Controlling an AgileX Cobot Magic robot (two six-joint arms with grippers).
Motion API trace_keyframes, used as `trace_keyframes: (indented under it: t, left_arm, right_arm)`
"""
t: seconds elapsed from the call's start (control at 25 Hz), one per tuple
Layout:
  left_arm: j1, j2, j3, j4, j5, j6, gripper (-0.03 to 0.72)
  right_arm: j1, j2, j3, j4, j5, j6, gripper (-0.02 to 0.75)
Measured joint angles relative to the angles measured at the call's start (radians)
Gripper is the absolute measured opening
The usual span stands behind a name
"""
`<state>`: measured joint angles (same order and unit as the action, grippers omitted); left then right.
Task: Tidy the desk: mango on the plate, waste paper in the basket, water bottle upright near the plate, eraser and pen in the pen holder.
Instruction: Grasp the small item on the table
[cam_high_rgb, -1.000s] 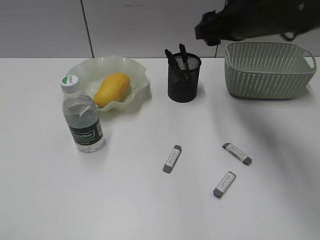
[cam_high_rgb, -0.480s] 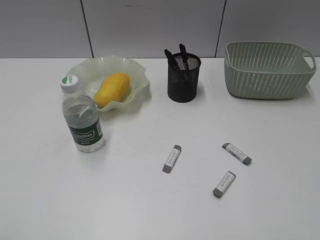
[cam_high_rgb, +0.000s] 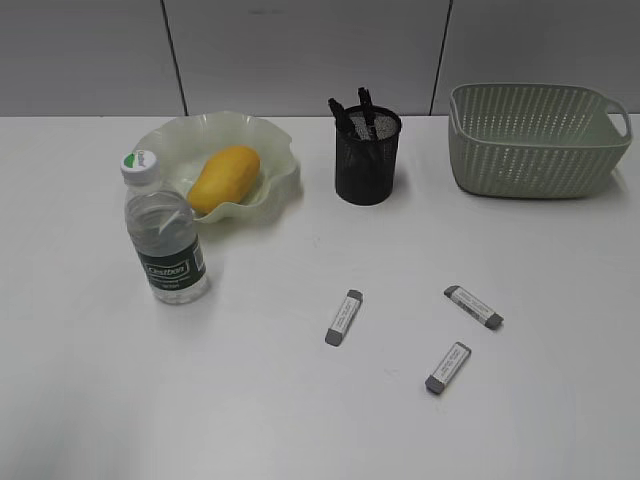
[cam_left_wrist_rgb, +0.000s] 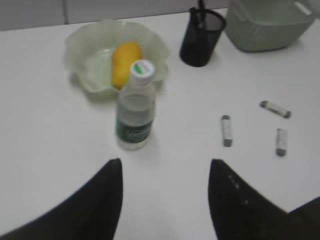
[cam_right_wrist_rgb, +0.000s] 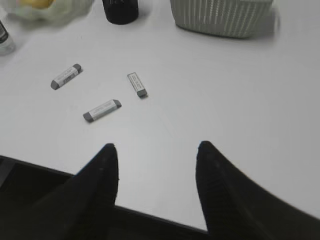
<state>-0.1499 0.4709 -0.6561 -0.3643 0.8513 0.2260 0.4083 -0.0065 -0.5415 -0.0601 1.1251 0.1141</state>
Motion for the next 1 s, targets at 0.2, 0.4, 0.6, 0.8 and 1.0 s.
trace_keyframes:
  t: [0.2,0.4,0.6,0.8,1.0]
  left_arm:
    - [-0.072,0.339,-0.135,-0.247,-0.056,0.208,0.384]
    - [-0.406,0.638,-0.285,-0.179,-0.223,0.199,0.379]
    - [-0.698,1.021,-0.456,0.192,-0.281,-0.211,0.382]
    - [-0.712,1.405,-0.656,0.293,-0.155,-0.3,0.426]
    - [-0.712,1.647,-0.831,0.342,-0.098,-0.337,0.433]
  right_arm:
    - [0.0,-0.001,0.031,0.004,-0.064,0.004,0.385]
    - [0.0,-0.001,0.031,0.005,-0.075,0.005,0.379]
    - [0.0,-0.002,0.031,0.005,-0.078,0.005,0.379]
    - [0.0,-0.002,0.031,0.005,-0.079,0.005,0.379]
    - [0.0,-0.002,0.031,0.005,-0.079,0.005,0.379]
